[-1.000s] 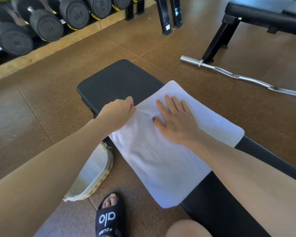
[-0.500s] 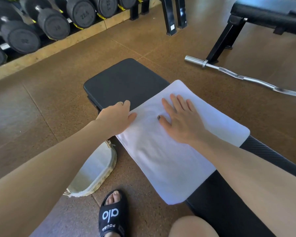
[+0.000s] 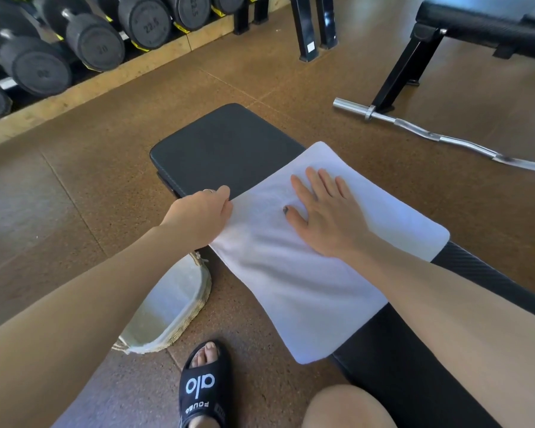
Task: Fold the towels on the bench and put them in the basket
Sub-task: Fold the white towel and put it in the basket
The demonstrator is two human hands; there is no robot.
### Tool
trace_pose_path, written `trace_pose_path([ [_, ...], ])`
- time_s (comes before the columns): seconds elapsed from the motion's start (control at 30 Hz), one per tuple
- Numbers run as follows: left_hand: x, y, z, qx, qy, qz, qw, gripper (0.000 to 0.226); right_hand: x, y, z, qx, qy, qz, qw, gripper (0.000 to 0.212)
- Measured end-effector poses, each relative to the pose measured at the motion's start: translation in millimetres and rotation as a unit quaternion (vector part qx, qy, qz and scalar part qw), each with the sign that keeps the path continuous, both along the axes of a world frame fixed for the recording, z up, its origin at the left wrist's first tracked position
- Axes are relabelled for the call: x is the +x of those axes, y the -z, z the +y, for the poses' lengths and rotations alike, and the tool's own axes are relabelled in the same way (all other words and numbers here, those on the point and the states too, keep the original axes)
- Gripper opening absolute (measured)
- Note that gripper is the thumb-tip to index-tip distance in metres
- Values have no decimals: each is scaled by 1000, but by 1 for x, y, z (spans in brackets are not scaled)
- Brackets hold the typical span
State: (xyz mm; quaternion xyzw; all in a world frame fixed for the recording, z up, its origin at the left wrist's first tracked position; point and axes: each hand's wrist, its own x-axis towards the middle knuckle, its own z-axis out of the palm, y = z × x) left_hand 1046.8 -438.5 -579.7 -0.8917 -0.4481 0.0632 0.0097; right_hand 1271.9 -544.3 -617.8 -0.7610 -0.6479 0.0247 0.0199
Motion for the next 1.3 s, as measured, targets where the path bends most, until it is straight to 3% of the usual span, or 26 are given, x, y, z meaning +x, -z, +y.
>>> trace_pose_path([
  [0.2, -6, -21, -5, -216, -65, -160, 961, 12, -1, -1, -1, 15, 3, 9, 1000, 72],
  [0.33, -6, -25, -2, -240, -62, -169, 954, 11, 2, -8, 5, 15, -1, 6, 1000, 65],
  [0.47, -6, -26, 2, -254, -77, -165, 950, 12, 13, -37, 36, 99, -5, 57, 993, 32],
  [0.6, 0, -24, 0, -231, -110, -179, 950, 25, 14, -54, 68, 46, -110, 60, 991, 46],
  [0.67, 1, -21, -2, -222, -138, -211, 942, 31, 7, -57, 79, -1, -132, 43, 990, 41],
  [0.8, 3, -9, -11, -184, -181, -276, 926, 41, 5, -53, 93, 9, -127, 15, 992, 15],
  [0.9, 6, -5, -13, -152, -180, -294, 926, 43, 17, -51, 97, 9, -128, 4, 992, 8],
  [1.03, 6, -3, -12, -132, -187, -292, 928, 43, 31, -48, 98, -10, -121, -32, 992, 11],
  [1.2, -2, 5, -15, -80, -179, -288, 937, 26, 42, -46, 99, -8, -81, -36, 996, 24],
  [1.3, -2, 5, -16, -41, -161, -241, 956, 23, 46, -41, 99, 9, -43, -19, 999, 24],
])
